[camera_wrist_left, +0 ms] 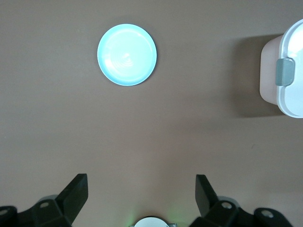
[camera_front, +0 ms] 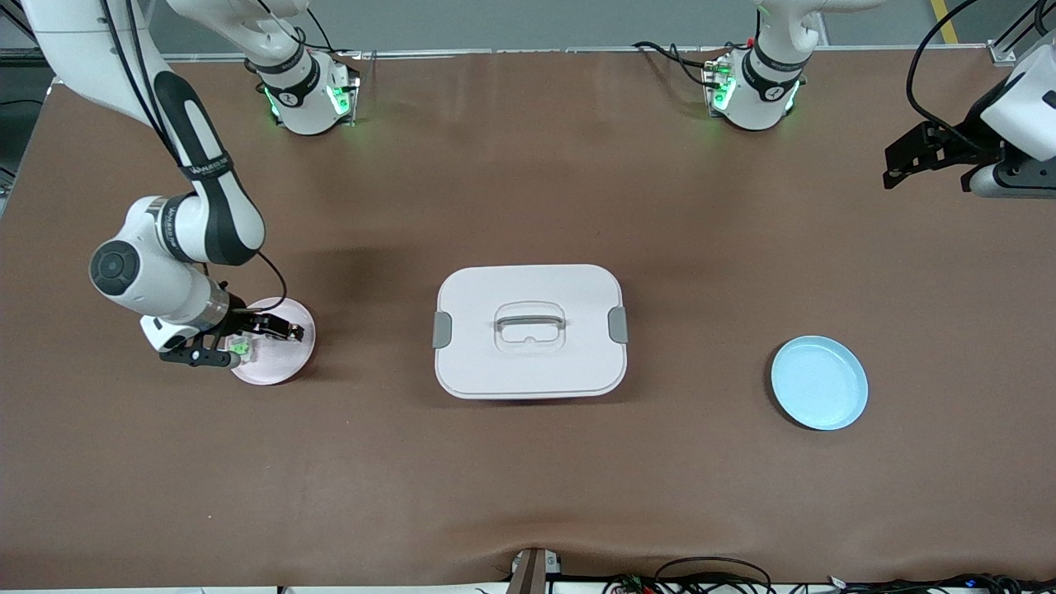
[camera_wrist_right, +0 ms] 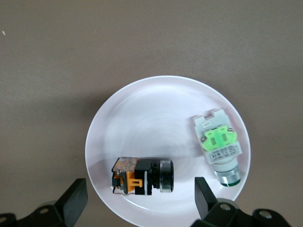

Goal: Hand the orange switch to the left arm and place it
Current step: 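Move the right gripper down over the white plate's orange switch, then lower the right gripper and close it on the black-orange switch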

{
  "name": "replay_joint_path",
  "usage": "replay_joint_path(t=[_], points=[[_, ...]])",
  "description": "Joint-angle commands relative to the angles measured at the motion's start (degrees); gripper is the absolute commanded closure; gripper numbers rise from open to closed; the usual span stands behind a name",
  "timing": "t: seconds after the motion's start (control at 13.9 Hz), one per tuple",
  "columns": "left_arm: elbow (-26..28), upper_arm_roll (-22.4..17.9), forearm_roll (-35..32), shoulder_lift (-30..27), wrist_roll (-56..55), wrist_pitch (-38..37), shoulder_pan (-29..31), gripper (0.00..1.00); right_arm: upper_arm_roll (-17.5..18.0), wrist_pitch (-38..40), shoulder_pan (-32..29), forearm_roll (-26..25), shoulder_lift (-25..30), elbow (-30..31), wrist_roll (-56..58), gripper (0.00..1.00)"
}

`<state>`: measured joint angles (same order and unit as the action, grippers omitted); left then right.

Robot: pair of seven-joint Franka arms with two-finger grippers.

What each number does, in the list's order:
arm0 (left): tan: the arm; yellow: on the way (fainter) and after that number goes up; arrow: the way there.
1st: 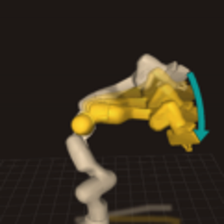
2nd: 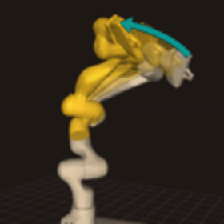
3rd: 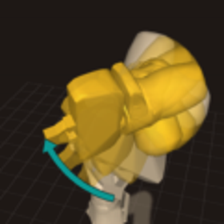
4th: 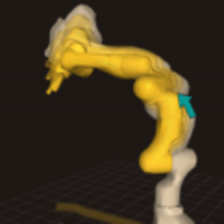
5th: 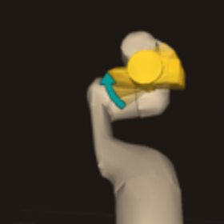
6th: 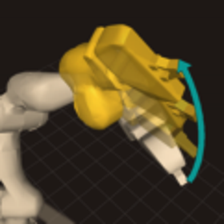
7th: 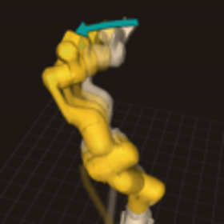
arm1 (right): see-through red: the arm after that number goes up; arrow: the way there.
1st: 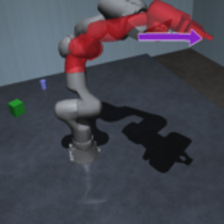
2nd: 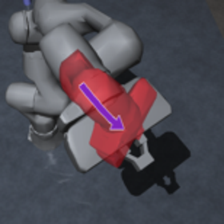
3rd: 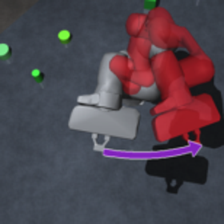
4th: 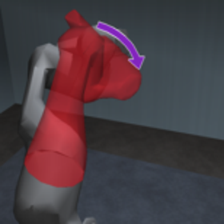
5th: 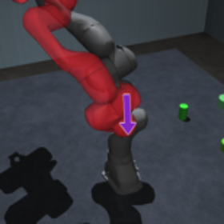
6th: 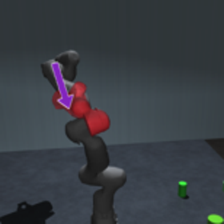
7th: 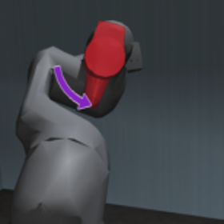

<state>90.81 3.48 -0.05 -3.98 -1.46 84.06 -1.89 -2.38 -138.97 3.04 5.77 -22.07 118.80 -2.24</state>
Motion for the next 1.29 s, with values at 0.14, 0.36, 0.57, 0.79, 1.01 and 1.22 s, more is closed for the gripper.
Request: replay_joint_path(t=[0.14,0.36,0.57,0.79,1.01,1.22], points=[[-0.63,0.03,-0.04,-0.24,0.5,-0.56,-0.22,0.0,-0.26,-2.61,1.09,1.09,-3.23,-1.29,-0.05,0.0],[-0.63,0.12,-0.04,-0.33,0.5,-0.74,-0.22,0.0,-0.26,-3.93,1.18,1.09,-4.64,-1.29,-0.05,0.0],[-0.55,0.03,-0.04,-0.33,0.5,-0.74,-0.22,0.0,-0.26,-4.03,1.09,1.09,-5.78,-1.29,1.35,0.0],[-0.55,0.03,-0.04,-0.33,0.5,-0.74,-0.22,0.0,-0.26,-3.94,0.74,1.09,-6.66,-1.2,2.76,0.0],[-0.55,0.03,-0.04,-0.33,0.5,-0.74,-0.14,0.0,-0.26,-3.94,0.74,1.09,-7.19,-1.11,2.85,0.0],[-0.55,0.03,-0.04,-0.5,0.5,-0.74,-0.14,0.0,-0.26,-3.94,0.74,1.09,-7.19,-1.02,2.85,0.0]])
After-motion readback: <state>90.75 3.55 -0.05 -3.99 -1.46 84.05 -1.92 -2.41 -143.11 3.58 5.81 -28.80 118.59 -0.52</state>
